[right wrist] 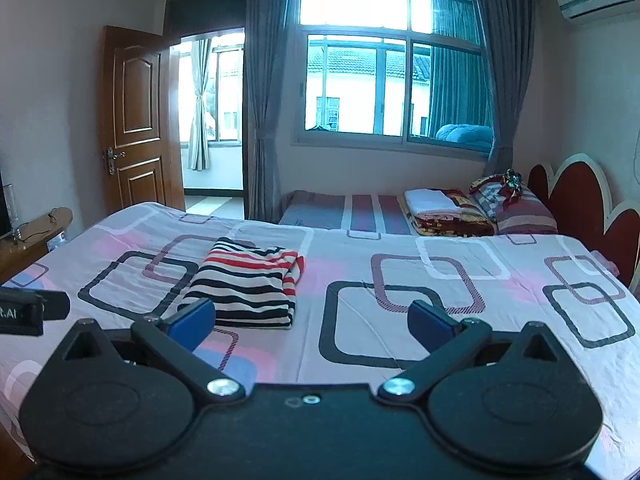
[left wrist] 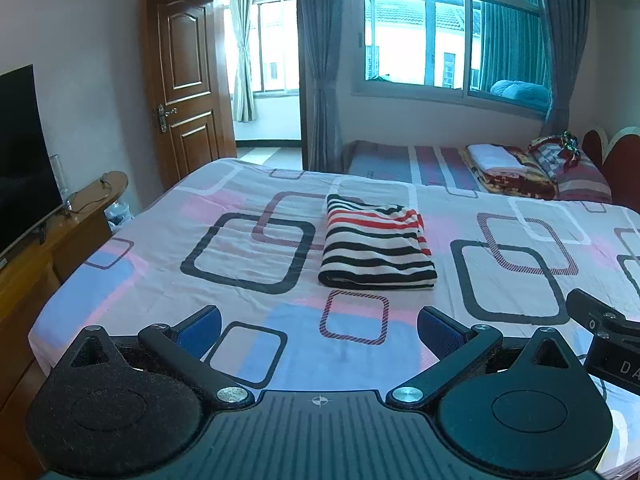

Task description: Fold small clothes

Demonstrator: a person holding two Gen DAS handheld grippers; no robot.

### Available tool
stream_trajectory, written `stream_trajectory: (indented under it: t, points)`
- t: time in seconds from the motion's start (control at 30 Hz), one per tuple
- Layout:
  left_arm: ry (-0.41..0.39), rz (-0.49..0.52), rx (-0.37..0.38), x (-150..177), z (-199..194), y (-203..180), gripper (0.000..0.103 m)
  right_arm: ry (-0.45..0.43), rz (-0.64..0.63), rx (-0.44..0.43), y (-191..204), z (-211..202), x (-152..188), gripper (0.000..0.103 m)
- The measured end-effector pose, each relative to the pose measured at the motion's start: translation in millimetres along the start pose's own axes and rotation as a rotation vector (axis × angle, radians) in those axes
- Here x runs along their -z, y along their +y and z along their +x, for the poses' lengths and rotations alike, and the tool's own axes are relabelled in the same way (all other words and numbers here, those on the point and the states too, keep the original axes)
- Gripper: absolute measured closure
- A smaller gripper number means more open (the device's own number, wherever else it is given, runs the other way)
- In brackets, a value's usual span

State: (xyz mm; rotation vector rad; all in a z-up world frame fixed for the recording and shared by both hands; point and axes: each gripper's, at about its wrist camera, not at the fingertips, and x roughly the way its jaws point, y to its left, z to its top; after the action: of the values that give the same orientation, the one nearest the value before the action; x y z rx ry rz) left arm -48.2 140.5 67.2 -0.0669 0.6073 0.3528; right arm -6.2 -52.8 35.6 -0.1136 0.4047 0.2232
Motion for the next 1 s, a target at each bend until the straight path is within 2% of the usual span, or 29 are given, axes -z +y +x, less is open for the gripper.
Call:
stream_trajectory:
  t: [1.0]
  points:
    - [0.024,0.011,0.004,-2,13,-2,0.0,0.033,0.019,-0.013,-6,11,4,0.001]
